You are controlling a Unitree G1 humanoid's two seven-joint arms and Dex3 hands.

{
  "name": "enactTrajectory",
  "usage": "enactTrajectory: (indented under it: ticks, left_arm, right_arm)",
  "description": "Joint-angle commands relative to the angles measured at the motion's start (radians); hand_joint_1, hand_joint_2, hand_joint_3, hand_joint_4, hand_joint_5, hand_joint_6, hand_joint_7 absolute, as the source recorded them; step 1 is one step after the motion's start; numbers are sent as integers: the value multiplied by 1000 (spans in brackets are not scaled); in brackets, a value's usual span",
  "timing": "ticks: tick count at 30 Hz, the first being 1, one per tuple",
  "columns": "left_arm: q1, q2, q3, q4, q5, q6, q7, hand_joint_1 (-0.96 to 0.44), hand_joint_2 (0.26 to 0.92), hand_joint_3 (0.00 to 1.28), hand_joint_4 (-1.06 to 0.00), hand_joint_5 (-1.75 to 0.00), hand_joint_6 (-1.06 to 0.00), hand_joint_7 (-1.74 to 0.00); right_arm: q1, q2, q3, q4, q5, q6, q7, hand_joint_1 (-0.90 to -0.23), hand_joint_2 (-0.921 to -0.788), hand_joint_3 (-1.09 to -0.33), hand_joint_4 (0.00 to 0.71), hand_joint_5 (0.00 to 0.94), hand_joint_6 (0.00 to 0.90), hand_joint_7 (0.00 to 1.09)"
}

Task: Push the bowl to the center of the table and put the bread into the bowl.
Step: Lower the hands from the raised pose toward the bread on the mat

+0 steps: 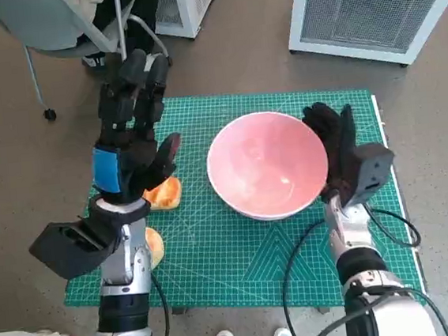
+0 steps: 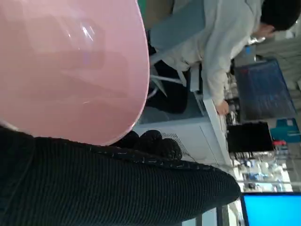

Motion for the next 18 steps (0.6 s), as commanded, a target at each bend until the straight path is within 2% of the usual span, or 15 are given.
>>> enactTrajectory:
  ticks: [1, 6, 10, 14, 16, 18]
  left_arm:
    - [18, 53, 26, 18, 43, -40, 13, -414, 921, 362, -200, -12, -12, -520]
    - [19, 148, 42, 54, 153, -92, 36, -433, 921, 388, -201, -10, -25, -510]
    - [16, 285, 43, 74, 301, -88, 56, -431, 921, 387, -207, -12, -33, -507]
    - [5, 429, 22, 76, 419, -42, 31, -457, 921, 363, -210, -11, -31, -491]
    - [-3, 484, 8, 80, 451, -28, 9, -471, 921, 351, -207, -8, -37, -463]
    - [-15, 540, -10, 88, 470, -13, -27, -473, 921, 330, -204, -4, -52, -419]
  right_arm:
    - [2, -30, -7, 6, -2, 11, -5, -498, -921, -850, 289, 7, 85, 550]
    - [-9, -57, -24, -10, 11, -34, 11, -503, -921, -827, 297, 9, 97, 547]
    - [-20, -83, -31, -31, 14, -100, 28, -528, -921, -807, 302, 6, 119, 507]
    - [-32, -110, -28, -63, 16, -183, 61, -563, -921, -795, 310, 7, 128, 483]
    - [-32, -114, -24, -86, 20, -232, 87, -575, -921, -793, 316, 9, 132, 476]
    - [-21, -112, -8, -131, 16, -309, 113, -585, -921, -790, 320, 10, 136, 471]
